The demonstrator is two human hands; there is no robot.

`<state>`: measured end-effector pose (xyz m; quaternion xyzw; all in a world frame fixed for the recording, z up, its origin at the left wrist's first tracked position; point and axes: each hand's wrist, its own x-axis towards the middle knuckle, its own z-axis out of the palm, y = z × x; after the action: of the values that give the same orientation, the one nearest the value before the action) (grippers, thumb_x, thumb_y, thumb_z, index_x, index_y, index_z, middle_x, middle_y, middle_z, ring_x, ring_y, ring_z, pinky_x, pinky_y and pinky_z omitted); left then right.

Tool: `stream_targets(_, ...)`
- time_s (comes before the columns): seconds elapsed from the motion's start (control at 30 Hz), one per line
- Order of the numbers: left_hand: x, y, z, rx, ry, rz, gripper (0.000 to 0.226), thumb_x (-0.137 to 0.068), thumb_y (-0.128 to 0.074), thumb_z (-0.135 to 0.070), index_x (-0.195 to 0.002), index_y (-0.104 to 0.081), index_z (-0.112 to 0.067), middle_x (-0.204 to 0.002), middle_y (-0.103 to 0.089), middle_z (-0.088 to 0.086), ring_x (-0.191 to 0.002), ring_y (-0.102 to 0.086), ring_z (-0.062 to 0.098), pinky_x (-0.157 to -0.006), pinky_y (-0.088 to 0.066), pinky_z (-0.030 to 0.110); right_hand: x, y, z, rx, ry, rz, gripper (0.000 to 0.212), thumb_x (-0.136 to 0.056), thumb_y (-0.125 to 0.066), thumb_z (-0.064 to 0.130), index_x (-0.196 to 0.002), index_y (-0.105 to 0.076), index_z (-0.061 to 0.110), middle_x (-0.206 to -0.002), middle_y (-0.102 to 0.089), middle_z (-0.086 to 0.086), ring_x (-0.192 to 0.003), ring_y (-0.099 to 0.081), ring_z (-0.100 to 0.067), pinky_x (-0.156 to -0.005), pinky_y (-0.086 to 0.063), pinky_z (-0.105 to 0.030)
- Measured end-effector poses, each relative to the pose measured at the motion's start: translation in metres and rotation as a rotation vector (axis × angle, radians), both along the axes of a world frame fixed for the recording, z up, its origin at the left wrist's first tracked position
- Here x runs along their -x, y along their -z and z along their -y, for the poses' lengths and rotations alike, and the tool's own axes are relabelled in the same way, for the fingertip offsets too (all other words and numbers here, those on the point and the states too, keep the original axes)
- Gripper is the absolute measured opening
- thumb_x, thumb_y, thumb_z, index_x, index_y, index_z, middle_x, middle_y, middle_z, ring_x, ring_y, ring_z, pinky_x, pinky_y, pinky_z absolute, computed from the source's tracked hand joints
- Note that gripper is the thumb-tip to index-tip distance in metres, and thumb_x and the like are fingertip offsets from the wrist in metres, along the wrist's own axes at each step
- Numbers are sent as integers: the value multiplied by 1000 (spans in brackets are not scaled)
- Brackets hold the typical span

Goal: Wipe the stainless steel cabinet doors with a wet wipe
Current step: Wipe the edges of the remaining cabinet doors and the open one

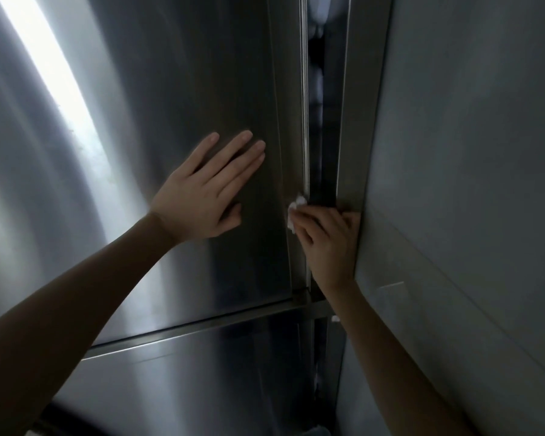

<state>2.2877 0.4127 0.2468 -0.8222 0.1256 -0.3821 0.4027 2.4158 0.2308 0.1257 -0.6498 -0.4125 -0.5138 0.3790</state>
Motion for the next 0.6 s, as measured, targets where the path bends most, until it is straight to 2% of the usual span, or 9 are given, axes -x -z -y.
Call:
stream_targets(0.07, 0, 1, 0, -1, 5, 6, 68, -92, -42, -33, -150, -28, -1, -156, -30, 15, -147, -24, 31, -118, -21, 51, 7, 40, 5, 63, 15, -34, 20, -81, -70, 19, -101, -67, 22, -103, -69, 5, -87, -55, -11, -75, -33, -32)
stream_targets(0.17, -1, 1, 0, -4, -1, 13, 68, -92, -42, -32, -151, -28, -1, -156, -31, 15, -146, -24, 31, -118, -21, 52, 16, 87, 13, 182, 33, -127, 19, -74, -76, 14, -92, -71, 21, -102, -70, 6, -84, -58, -10, -74, -31, -30)
stream_targets(0.33, 0, 1, 0, 0, 0, 13, 68, -91, -43, -32, -150, -29, -1, -156, -31, 16, -146, -25, 31, -118, -21, 52, 31, 128, 15, 245, 69, -284, 22, -66, -84, 11, -85, -75, 19, -97, -72, 6, -78, -68, -11, -74, -36, -29)
stream_targets(0.43, 0, 1, 2, -1, -3, 17, 69, -91, -44, -32, -150, -29, -1, -156, -31, 15, -146, -25, 31, -118, -20, 51, 33, 123, 12, 218, 69, -328, 22, -61, -87, 9, -77, -75, 17, -88, -74, 5, -73, -68, -12, -72, -38, -29)
stream_targets(0.5, -1, 1, 1, 7, -9, 13, 68, -91, -42, -32, -151, -28, -1, -156, -31, 15, -146, -24, 31, -118, -20, 51, 31, 109, 13, 214, 54, -262, 22, -59, -88, 6, -73, -74, 16, -84, -74, 4, -71, -68, -14, -72, -37, -30)
stream_targets(0.6, -1, 0, 0, 18, -11, 7, 68, -93, -41, -34, -151, -27, -2, -157, -30, 16, -147, -23, 31, -119, -19, 51, 21, 60, 10, 124, -9, -142, 16, -70, -80, 11, -84, -73, 17, -91, -73, 4, -78, -65, -13, -73, -37, -30)
